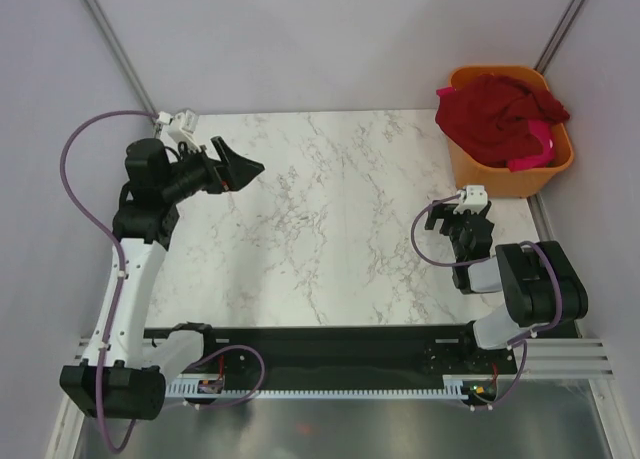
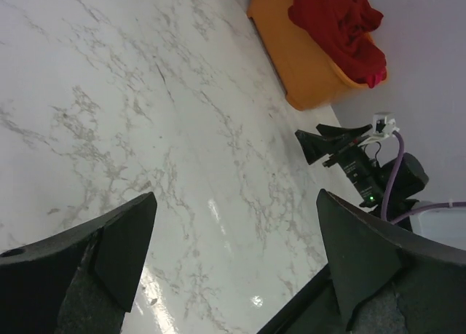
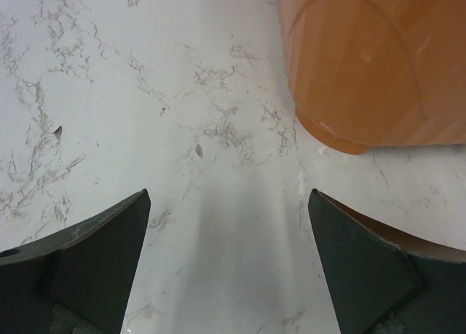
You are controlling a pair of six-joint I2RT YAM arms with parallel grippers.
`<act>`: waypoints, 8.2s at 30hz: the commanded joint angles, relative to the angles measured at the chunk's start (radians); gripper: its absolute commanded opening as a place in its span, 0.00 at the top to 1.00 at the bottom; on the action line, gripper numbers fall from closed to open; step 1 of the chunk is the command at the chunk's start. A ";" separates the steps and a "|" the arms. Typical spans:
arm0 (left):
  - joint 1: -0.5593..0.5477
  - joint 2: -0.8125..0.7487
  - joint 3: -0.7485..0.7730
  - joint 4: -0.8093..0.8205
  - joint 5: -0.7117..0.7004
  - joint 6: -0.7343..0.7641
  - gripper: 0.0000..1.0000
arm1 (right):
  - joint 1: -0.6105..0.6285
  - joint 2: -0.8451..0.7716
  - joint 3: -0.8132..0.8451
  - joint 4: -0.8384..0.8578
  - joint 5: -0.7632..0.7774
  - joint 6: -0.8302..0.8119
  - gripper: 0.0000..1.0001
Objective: Fold and stack the t-shirts
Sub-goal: Grab the tshirt from the pile, then move the tshirt to the center of the board, then flatten the tshirt out
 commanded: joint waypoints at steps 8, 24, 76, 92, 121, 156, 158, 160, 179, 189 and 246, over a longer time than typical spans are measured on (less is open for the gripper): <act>-0.101 0.035 0.213 -0.502 -0.635 0.222 0.00 | 0.127 -0.179 0.211 -0.413 0.221 -0.062 0.01; -0.029 0.037 -0.101 -0.296 -0.470 0.057 0.22 | 0.057 0.233 1.576 -1.619 0.367 0.220 0.01; -0.024 -0.061 -0.116 -0.310 -0.619 0.036 0.25 | 0.597 0.139 1.477 -1.781 0.340 0.324 0.02; -0.015 0.074 -0.066 -0.357 -0.642 0.049 0.27 | 0.654 0.572 1.388 -1.655 -0.139 0.393 0.32; -0.015 0.064 -0.083 -0.357 -0.700 0.040 0.28 | 0.497 0.951 1.945 -1.634 -0.177 0.473 0.43; 0.010 0.204 0.036 -0.385 -0.726 0.011 0.28 | 0.523 0.275 1.884 -1.837 0.037 0.190 1.00; 0.008 0.291 0.062 -0.388 -0.690 -0.059 0.28 | 0.506 0.203 1.781 -1.826 0.156 0.192 1.00; 0.007 0.362 0.106 -0.388 -0.669 -0.069 0.28 | 0.474 0.141 1.638 -1.824 0.171 0.234 1.00; -0.254 0.883 0.421 -0.278 -0.589 -0.063 0.29 | 0.468 0.002 1.337 -1.746 0.143 0.246 1.00; -0.257 0.744 0.237 -0.256 -0.820 -0.122 0.33 | 0.466 -0.051 1.288 -1.763 0.183 0.243 1.00; -0.104 0.028 0.809 -0.825 -1.108 0.074 0.98 | 0.270 -0.678 1.164 -1.738 0.530 0.377 1.00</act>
